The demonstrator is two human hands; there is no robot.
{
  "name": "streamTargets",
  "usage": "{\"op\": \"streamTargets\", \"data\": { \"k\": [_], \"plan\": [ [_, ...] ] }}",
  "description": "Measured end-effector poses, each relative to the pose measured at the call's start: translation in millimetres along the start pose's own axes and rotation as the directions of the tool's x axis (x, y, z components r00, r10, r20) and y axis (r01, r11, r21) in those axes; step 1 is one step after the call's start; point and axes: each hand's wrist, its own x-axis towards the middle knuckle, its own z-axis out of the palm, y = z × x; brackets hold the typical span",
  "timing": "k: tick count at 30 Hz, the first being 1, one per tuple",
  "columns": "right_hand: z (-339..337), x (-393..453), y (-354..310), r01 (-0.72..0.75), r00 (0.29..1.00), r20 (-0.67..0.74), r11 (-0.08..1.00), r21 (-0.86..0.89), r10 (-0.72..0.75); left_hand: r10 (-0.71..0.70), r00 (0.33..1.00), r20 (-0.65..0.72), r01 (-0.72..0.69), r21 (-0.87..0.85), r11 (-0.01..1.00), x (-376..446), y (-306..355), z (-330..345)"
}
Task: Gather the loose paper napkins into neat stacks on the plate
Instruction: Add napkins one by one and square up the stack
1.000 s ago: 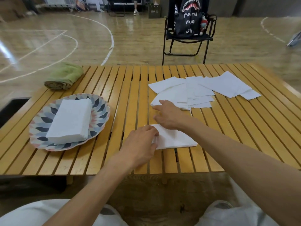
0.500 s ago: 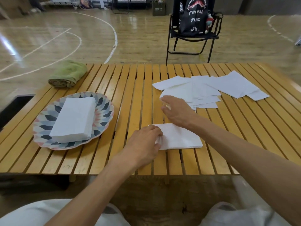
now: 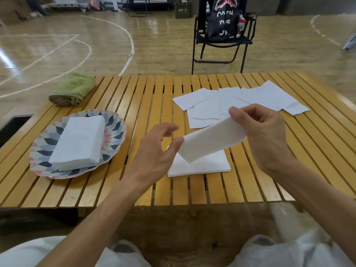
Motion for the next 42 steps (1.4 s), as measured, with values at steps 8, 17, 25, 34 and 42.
{"op": "streamTargets", "data": {
  "k": [8,17,25,34,42],
  "plan": [
    [-3.1,-2.4,1.7,-0.083,0.994,0.083,0.983,0.161,0.071,-0.01,0.987,0.158,0.067,-0.361,0.93,0.1,19.9,-5.2],
    [-2.2,-3.9,7.1,-0.068,0.988,0.15,0.982,0.174,0.042,-0.028,0.977,0.21,0.116,-0.42,0.9,-2.4,20.3,-3.8],
    [-7.1,0.1,13.8,-0.251,0.919,0.309,0.968,-0.021,0.245,0.028,0.992,0.126,0.013,-0.313,0.95,-1.4,18.8,-6.4],
    [-7.6,5.1,27.2,-0.359,0.886,0.277,0.928,-0.096,0.372,-0.389,0.912,0.127,0.388,-0.57,0.724,-0.6,9.1,-2.1],
    [-5.1,1.3,39.4,-0.43,0.853,0.199,0.866,-0.255,0.483,-0.461,0.868,0.185,0.493,-0.432,0.755,-2.0,-6.4,6.8]
  ]
}}
